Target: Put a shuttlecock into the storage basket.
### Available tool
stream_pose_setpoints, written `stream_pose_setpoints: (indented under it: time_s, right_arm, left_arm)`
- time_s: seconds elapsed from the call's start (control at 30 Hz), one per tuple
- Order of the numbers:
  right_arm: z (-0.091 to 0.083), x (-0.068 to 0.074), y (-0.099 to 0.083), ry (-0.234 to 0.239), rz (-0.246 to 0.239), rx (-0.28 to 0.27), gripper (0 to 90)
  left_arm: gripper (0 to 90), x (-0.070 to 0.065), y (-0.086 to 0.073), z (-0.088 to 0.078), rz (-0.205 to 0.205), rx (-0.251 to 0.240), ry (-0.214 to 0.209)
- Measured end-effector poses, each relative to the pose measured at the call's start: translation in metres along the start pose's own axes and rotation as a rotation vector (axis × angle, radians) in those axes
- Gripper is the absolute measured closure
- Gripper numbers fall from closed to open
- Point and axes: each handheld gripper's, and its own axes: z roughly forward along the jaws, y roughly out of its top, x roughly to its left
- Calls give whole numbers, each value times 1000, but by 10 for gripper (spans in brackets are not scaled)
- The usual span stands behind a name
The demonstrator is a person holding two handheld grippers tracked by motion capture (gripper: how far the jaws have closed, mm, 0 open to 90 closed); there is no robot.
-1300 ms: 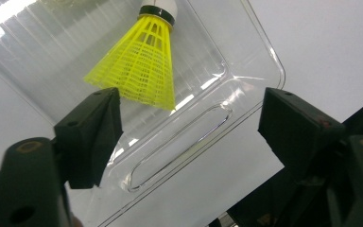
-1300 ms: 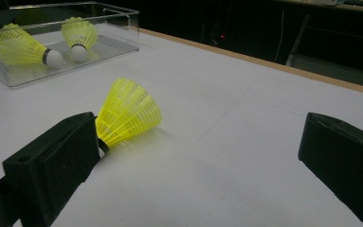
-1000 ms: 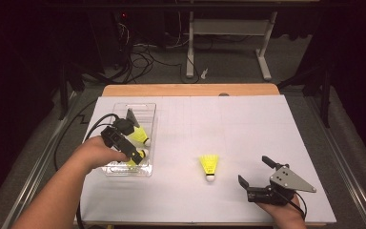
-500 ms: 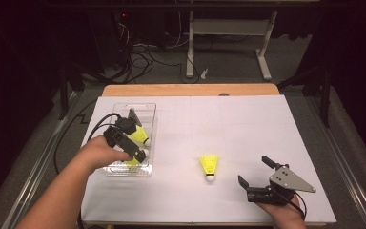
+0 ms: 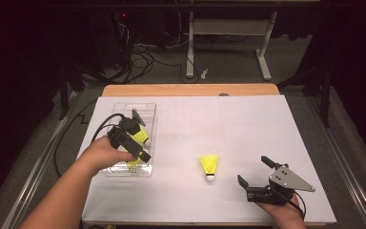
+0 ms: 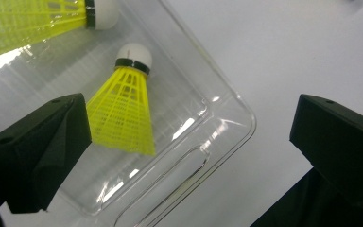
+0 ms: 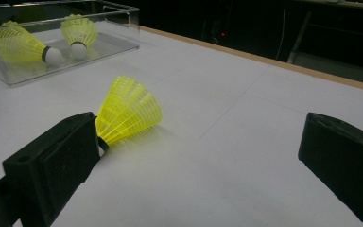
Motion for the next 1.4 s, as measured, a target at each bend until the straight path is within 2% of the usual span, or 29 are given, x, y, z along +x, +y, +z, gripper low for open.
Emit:
stream_pose_setpoints:
  time_s: [0.87, 1.23, 1.4]
  right_arm:
    - [0, 0, 0, 5, 0, 0, 3]
    - [-1, -1, -1, 2, 3, -1, 3]
    - [-2, -1, -1, 4, 3, -2, 3]
  left_arm:
    - [7, -37, 27, 9, 111, 22, 0]
    - [7, -46, 34, 14, 128, 28, -5]
    - [8, -53, 40, 15, 148, 27, -10]
